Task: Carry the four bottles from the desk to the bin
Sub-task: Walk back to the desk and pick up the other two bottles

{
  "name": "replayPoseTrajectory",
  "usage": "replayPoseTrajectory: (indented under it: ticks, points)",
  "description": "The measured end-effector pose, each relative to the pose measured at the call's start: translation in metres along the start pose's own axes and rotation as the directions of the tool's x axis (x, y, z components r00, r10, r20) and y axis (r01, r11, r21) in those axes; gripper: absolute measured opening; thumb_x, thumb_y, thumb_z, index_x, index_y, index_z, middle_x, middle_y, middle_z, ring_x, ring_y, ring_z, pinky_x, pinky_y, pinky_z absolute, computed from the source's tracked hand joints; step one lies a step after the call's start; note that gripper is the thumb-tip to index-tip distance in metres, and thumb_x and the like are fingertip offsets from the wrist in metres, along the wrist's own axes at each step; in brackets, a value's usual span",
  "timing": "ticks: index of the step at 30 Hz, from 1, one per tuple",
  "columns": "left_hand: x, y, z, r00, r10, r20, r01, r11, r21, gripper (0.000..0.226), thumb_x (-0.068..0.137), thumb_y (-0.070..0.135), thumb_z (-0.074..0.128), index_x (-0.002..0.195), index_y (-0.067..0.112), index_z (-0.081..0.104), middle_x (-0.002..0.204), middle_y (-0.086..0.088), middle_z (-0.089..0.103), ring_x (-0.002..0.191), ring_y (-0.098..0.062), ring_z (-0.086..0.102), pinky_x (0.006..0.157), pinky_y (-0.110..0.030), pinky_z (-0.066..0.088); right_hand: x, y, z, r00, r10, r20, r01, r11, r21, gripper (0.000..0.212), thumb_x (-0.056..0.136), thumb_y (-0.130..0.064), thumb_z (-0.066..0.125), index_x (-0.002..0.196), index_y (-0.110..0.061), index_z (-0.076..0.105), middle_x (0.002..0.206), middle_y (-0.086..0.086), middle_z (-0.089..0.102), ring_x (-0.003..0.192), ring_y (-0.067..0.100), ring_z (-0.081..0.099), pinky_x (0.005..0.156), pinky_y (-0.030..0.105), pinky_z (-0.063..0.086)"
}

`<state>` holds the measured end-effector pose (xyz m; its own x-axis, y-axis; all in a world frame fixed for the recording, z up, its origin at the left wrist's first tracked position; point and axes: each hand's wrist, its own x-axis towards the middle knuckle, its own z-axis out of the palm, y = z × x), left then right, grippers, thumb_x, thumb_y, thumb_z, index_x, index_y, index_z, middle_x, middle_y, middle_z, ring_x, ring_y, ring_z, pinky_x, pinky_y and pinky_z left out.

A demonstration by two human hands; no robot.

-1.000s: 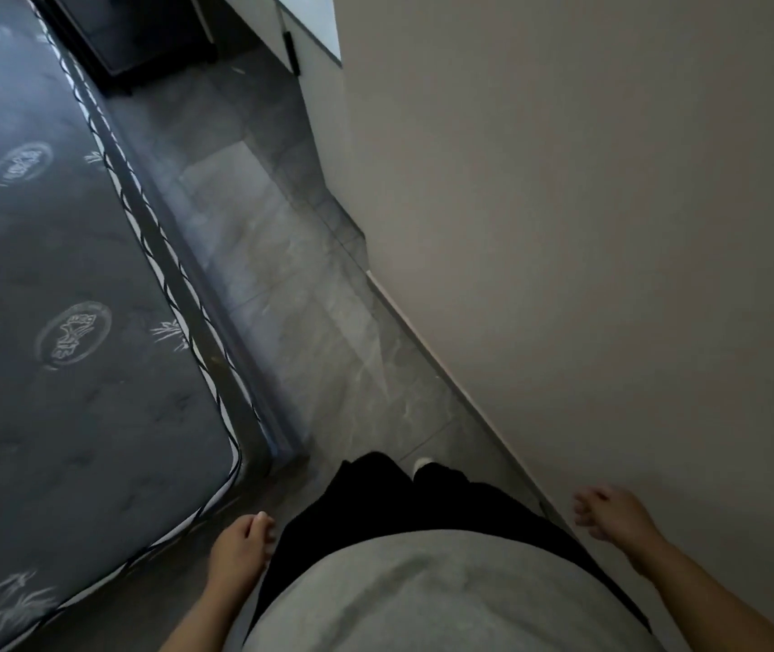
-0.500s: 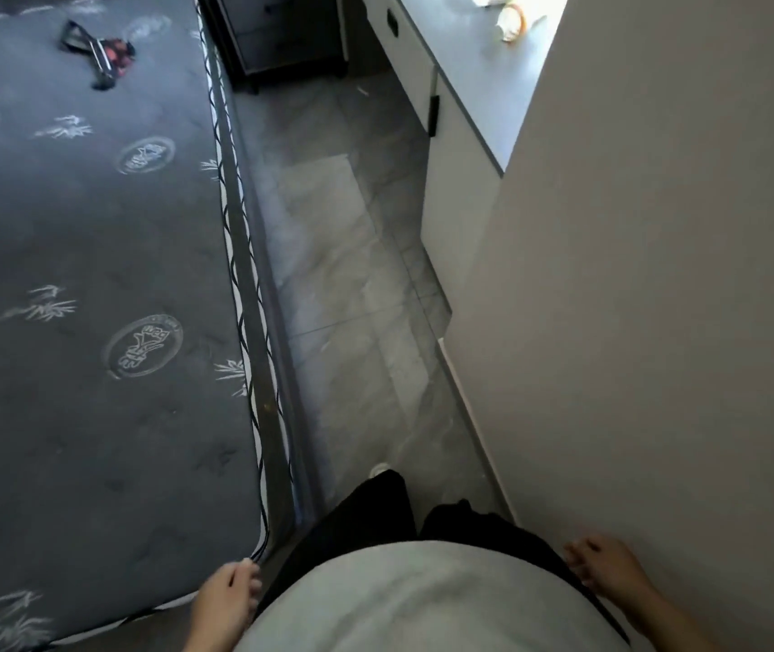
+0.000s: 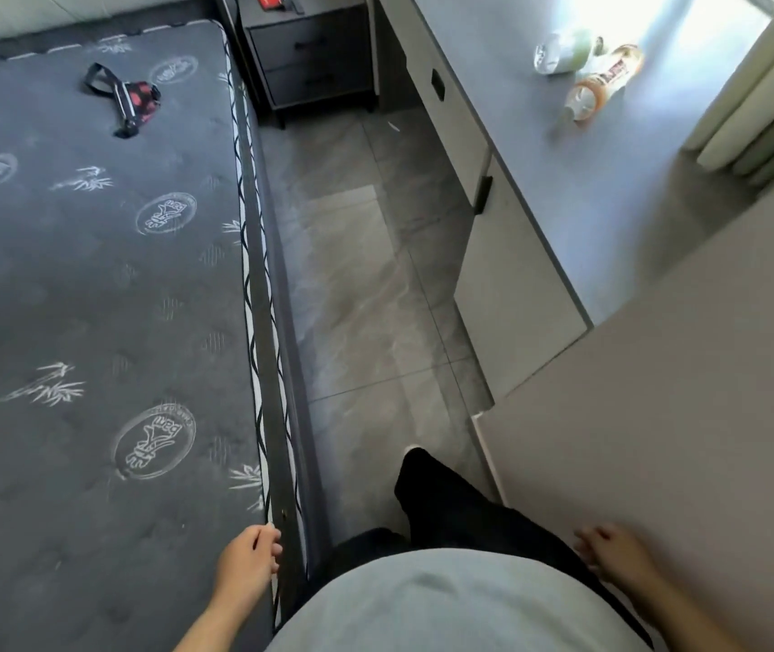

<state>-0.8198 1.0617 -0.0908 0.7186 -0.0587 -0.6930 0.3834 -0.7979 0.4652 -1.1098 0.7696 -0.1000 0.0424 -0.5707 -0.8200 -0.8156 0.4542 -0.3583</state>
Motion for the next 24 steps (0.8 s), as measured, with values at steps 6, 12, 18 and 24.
replayPoseTrajectory:
  ticks: [6, 12, 18, 24]
  points:
    - [0.034, 0.052, -0.015, 0.996, -0.048, -0.07, 0.043, 0.996, -0.077, 0.029, 0.092, 0.006, 0.047, 0.069, -0.002, 0.062, 0.059, -0.013, 0.056, 0.05, -0.022, 0.044, 0.049, -0.032, 0.035, 0.043, -0.139, 0.007, 0.983, -0.177, 0.043, 0.179, 0.983, -0.039, 0.02, 0.095, -0.002, 0.043, 0.08, -0.003, 0.056, 0.065, 0.009, 0.054, 0.057, 0.018, 0.05, 0.052, 0.023, 0.035]
    - [0.083, 0.1, -0.038, 0.99, -0.091, -0.11, 0.078, 0.99, -0.121, 0.024, 0.09, 0.0, 0.049, 0.072, -0.007, 0.062, 0.059, -0.015, 0.056, 0.05, -0.02, 0.044, 0.035, -0.014, 0.038, 0.079, -0.229, 0.026, 0.973, -0.222, 0.06, 0.228, 0.964, -0.14, 0.021, 0.093, -0.01, 0.049, 0.076, -0.012, 0.061, 0.071, 0.009, 0.063, 0.062, 0.021, 0.059, 0.053, 0.024, 0.039]
    - [0.174, 0.178, -0.068, 0.996, -0.064, -0.07, 0.056, 0.993, -0.109, 0.025, 0.093, 0.003, 0.046, 0.079, -0.01, 0.062, 0.061, -0.015, 0.054, 0.05, -0.02, 0.043, 0.044, -0.024, 0.035, 0.108, -0.268, 0.043, 0.997, -0.081, 0.001, 0.081, 0.992, -0.097, 0.026, 0.093, -0.008, 0.05, 0.069, -0.011, 0.061, 0.065, 0.01, 0.062, 0.056, 0.023, 0.055, 0.051, 0.025, 0.038]
    - [0.255, 0.275, -0.09, 0.998, 0.063, 0.0, -0.063, 0.997, 0.036, 0.026, 0.094, 0.007, 0.045, 0.075, 0.0, 0.061, 0.066, -0.016, 0.058, 0.05, -0.021, 0.046, 0.053, -0.029, 0.035, 0.1, -0.299, 0.054, 0.996, 0.049, -0.068, -0.054, 0.996, -0.07, 0.021, 0.09, -0.01, 0.058, 0.072, -0.002, 0.068, 0.071, 0.015, 0.068, 0.066, 0.025, 0.059, 0.057, 0.028, 0.041]
